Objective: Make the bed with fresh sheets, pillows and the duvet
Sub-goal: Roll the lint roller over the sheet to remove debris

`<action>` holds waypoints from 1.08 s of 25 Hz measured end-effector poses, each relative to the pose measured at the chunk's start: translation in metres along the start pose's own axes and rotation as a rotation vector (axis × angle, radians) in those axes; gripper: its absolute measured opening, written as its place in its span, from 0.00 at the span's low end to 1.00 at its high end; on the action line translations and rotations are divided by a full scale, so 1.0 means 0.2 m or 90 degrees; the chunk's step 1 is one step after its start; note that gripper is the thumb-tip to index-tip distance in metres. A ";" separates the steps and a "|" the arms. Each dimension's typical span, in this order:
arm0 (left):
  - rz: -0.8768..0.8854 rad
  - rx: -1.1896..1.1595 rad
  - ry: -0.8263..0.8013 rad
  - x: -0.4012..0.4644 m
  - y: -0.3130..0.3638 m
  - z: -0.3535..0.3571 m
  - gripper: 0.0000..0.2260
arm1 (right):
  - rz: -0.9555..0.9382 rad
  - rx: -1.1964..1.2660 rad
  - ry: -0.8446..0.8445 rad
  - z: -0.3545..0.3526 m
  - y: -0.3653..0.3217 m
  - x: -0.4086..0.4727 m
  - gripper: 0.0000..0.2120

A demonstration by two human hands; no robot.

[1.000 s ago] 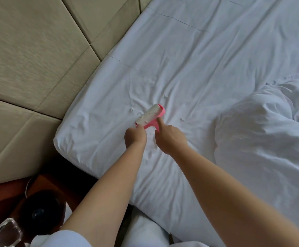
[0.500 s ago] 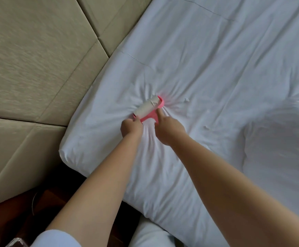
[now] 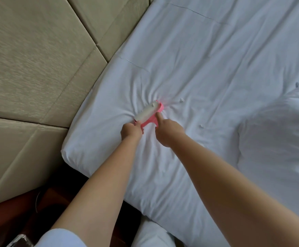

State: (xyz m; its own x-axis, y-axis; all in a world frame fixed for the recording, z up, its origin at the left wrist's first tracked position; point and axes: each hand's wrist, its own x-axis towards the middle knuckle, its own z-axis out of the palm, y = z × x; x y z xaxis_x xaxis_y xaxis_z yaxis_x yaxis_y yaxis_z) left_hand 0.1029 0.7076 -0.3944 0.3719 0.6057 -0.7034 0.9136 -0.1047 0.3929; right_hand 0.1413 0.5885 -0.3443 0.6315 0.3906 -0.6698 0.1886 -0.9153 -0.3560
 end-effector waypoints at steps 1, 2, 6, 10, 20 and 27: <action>-0.016 -0.004 -0.010 -0.06 -0.02 0.04 0.18 | 0.005 -0.001 -0.004 0.01 0.04 -0.05 0.27; -0.030 -0.012 -0.017 -0.12 -0.04 0.08 0.17 | 0.010 0.003 -0.004 0.02 0.08 -0.10 0.26; -0.062 -0.040 -0.011 -0.36 -0.11 0.24 0.15 | 0.017 -0.006 -0.019 0.05 0.28 -0.32 0.28; -0.050 -0.053 0.023 -0.58 -0.11 0.36 0.19 | -0.026 0.012 0.058 0.04 0.41 -0.50 0.28; -0.033 -0.059 -0.148 -0.70 0.14 0.63 0.14 | 0.098 0.141 0.071 0.00 0.73 -0.51 0.30; -0.009 -0.050 -0.067 -0.28 0.42 0.56 0.18 | 0.069 0.170 0.108 -0.19 0.61 -0.06 0.30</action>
State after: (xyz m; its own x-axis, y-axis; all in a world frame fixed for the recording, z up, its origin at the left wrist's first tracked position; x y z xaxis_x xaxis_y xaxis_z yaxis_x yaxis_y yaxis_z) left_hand 0.1781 0.5769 -0.3881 0.3779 0.5197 -0.7663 0.9048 -0.0316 0.4247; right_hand 0.1854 0.4689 -0.3556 0.7572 0.2497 -0.6036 -0.0767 -0.8836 -0.4619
